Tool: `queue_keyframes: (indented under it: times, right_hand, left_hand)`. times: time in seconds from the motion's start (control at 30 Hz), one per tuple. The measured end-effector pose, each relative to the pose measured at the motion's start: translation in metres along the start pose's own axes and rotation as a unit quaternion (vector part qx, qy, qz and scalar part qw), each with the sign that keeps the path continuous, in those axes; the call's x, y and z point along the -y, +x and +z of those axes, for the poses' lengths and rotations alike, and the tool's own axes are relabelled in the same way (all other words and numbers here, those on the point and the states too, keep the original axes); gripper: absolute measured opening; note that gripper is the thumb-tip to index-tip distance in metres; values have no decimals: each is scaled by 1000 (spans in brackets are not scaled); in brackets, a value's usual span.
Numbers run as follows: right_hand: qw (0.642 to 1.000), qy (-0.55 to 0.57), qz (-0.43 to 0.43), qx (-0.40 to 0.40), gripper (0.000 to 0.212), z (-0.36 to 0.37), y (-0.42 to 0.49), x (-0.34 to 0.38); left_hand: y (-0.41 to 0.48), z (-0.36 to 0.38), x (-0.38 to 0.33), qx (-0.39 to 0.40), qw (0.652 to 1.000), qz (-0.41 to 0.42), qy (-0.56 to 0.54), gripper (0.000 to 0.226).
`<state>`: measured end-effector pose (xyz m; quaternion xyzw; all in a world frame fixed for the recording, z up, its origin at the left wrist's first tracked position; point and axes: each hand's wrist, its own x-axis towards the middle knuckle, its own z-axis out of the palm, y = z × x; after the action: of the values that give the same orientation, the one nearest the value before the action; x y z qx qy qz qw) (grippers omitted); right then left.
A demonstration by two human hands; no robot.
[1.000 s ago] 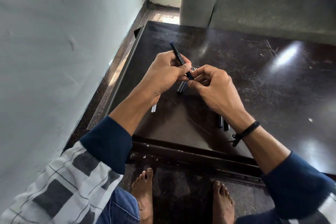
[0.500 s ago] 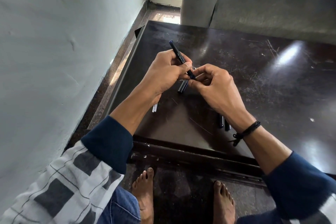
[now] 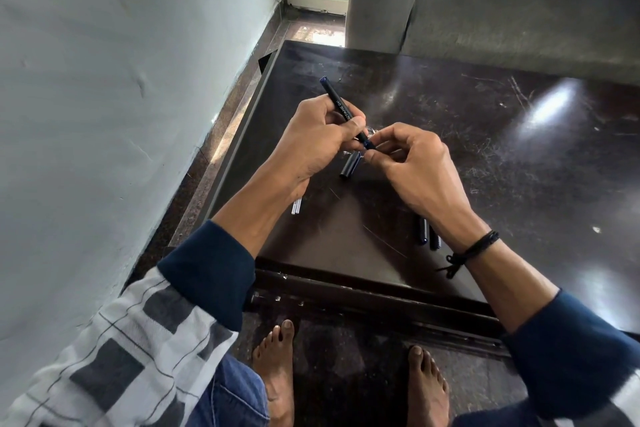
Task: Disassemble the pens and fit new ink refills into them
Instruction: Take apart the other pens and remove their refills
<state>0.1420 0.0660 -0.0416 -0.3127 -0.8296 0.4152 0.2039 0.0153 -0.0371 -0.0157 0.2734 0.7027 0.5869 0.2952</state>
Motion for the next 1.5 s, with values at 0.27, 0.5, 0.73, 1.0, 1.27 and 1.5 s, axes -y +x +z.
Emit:
queue_keyframes:
  times: [0.27,0.5,0.73,1.0,1.27,1.5]
  right_hand:
    - [1000,9,6,-11,13,-2,2,-3]
    - [1000,18,7,-1,8,-1,3,-6]
    - [999,34,-4,10,14,-2,5,-6]
    - [999,47,-5,-3,6,-3,5,-6]
    - [999,44,17,-11,14,-3,6,-7]
    - [999,45,20,4,5,-1,5,-5]
  left_hand:
    - [0,-2,1,-2,1000,-7,-6,10]
    - [0,-1,1,0,1000,-17,-13,12]
    - [0,-1,0,-5,1000,-21,-17,12]
    - [1,-1,0,-5,999,-24,-36,10]
    - [1,-1,0,-11,998,-25,-52,4]
    - [1,-1,0,-16,998,-27,-52,9]
